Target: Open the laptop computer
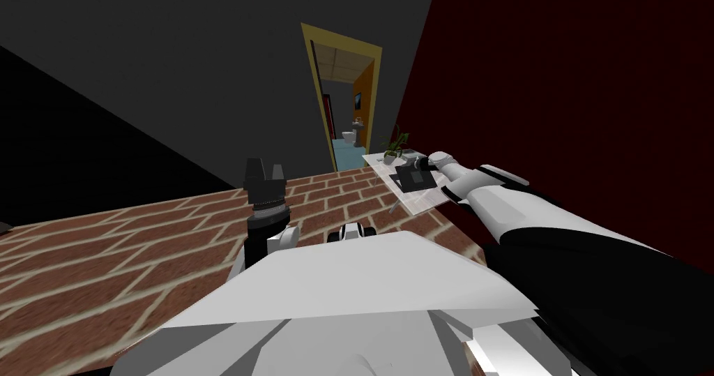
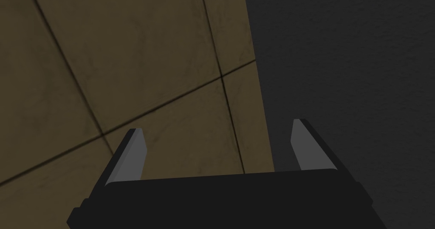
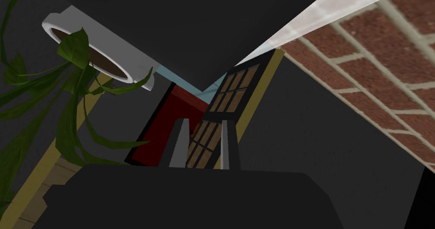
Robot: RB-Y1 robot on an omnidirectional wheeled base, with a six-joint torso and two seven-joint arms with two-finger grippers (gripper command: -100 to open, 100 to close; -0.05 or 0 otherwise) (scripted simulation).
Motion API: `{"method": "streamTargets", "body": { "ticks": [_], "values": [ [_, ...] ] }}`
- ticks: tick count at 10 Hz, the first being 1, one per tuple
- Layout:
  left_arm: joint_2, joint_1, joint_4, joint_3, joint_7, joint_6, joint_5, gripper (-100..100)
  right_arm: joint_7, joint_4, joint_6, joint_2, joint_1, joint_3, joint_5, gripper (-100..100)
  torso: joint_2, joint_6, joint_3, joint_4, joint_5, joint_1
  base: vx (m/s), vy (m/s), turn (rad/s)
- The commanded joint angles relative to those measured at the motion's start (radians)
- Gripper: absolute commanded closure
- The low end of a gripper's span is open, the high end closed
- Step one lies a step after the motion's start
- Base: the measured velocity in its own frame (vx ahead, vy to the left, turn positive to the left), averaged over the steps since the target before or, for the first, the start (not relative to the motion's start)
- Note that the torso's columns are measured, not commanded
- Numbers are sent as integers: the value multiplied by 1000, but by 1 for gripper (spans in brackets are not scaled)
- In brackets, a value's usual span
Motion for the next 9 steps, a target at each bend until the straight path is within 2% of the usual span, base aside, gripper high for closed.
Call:
{"method": "streamTargets", "body": {
  "ticks": [1, 2, 3, 6, 7, 8, 9],
  "values": [
    [0, 0, 0, 0, 0, 0, 0, 0, -23, 23, -44, -8, -4, 21, 19, -100, 0, 0, 0, 0, 0, 1, 123, 27, 15],
    [0, 0, 0, 0, 0, 0, 0, 0, -23, 23, -44, -8, -4, 21, 19, -100, 1, 0, 0, 0, 0, 1, 83, 26, 5],
    [0, 0, 0, 0, 0, 0, 0, 0, -39, 31, -68, -16, -2, 34, 31, -100, 5, 0, 3, 1, 0, 0, 91, 31, 17],
    [0, 0, 0, 0, 0, 0, 0, 0, -30, 36, -71, -14, -4, 33, 30, -100, 8, 0, 5, 2, 0, -2, 33, 9, 3],
    [0, 0, 0, 0, 0, 0, 0, 0, -23, 35, -38, 5, 21, 31, 20, -100, 7, 0, 4, 2, 0, -1, 52, -11, 51],
    [0, 0, 0, 0, 0, 0, 0, 0, -39, 14, -50, -11, 21, 33, 25, -100, 3, 0, 2, 1, 0, -1, 30, -8, 15],
    [0, 0, 0, 0, 0, 0, 0, 0, -40, 11, -44, -10, 24, 33, 24, 100, 3, 0, 2, 1, 0, 0, 0, 0, 0]
  ]
}}
